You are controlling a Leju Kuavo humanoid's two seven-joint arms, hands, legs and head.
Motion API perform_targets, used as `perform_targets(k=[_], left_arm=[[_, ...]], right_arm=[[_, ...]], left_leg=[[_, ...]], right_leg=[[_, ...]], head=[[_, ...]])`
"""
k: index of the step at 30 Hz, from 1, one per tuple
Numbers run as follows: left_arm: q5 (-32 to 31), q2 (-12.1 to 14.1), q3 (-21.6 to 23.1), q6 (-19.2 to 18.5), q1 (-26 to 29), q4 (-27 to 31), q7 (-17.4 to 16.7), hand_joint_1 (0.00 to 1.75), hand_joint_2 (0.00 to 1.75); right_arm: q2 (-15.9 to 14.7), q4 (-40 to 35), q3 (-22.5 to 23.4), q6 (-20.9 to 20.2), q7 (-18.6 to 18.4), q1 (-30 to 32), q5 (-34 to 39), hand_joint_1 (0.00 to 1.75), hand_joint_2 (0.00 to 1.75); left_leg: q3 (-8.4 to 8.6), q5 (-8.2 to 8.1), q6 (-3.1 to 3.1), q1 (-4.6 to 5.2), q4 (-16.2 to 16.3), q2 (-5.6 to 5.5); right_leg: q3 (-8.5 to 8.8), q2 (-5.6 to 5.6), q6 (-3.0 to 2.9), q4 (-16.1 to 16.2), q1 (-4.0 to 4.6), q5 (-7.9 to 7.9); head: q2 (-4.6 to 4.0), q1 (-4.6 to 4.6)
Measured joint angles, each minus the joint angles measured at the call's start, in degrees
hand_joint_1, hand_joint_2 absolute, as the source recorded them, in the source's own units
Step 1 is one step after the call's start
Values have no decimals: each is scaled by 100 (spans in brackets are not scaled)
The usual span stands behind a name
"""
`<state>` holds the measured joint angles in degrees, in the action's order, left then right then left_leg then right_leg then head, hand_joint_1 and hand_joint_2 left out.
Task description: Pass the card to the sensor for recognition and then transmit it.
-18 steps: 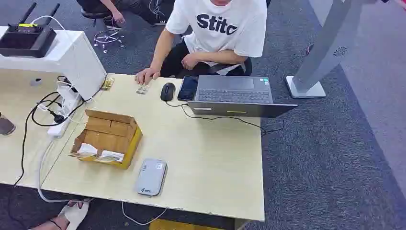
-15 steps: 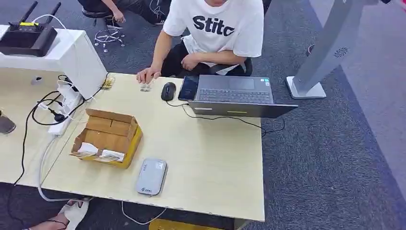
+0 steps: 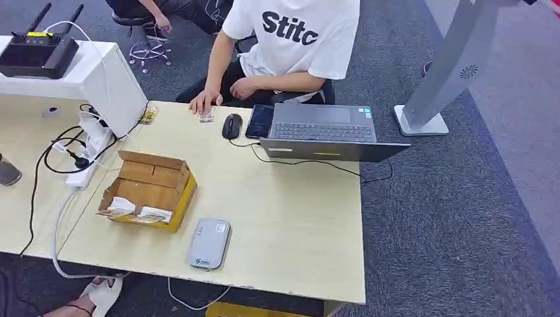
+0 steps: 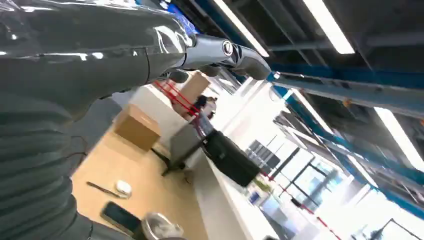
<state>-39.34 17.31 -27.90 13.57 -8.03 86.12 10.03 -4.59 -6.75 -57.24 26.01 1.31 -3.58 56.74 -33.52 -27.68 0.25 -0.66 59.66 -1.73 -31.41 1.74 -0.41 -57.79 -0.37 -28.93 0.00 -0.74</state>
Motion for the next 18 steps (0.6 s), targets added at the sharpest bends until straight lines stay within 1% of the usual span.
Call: perform_targets(k=[3, 7, 9, 15, 18], left_arm=[[-224, -13, 555, -41, -93, 13, -81, 0, 175], [-451, -33, 1075, -169, -130, 101, -149, 0, 175], [-562, -39, 1334, -273, -144, 157, -221, 0, 175], [-724, 0, 1850, -483, -226, 221, -357, 0, 175], [-805, -2, 2041, -518, -232, 223, -389, 0, 175]], right_arm=[[-137, 28, -50, -155, 30, 18, -2, 0, 175], [-322, 52, -90, -405, 81, 92, -17, 0, 175], [-465, 72, -136, -557, 92, 127, -17, 0, 175], [-831, 109, -223, -846, -11, 214, 2, 0, 175], [-942, 125, -256, -868, -11, 229, 17, 0, 175]], left_leg=[[-1, -2, 2, 1, 1, 2], [-3, -3, 3, 1, 1, 4], [-4, -3, 4, 1, 1, 4], [-5, -3, 4, 1, 1, 7], [-5, -3, 4, 0, 1, 7]], right_leg=[[-4, 2, 0, 1, -1, 0], [-6, 2, 1, 1, -1, -1], [-7, 2, 1, 1, -1, -1], [-10, 5, 1, 1, -1, -1], [-10, 5, 1, 1, 0, -1]], head=[[0, -2], [0, -7], [0, -9], [0, -13], [0, -7]])
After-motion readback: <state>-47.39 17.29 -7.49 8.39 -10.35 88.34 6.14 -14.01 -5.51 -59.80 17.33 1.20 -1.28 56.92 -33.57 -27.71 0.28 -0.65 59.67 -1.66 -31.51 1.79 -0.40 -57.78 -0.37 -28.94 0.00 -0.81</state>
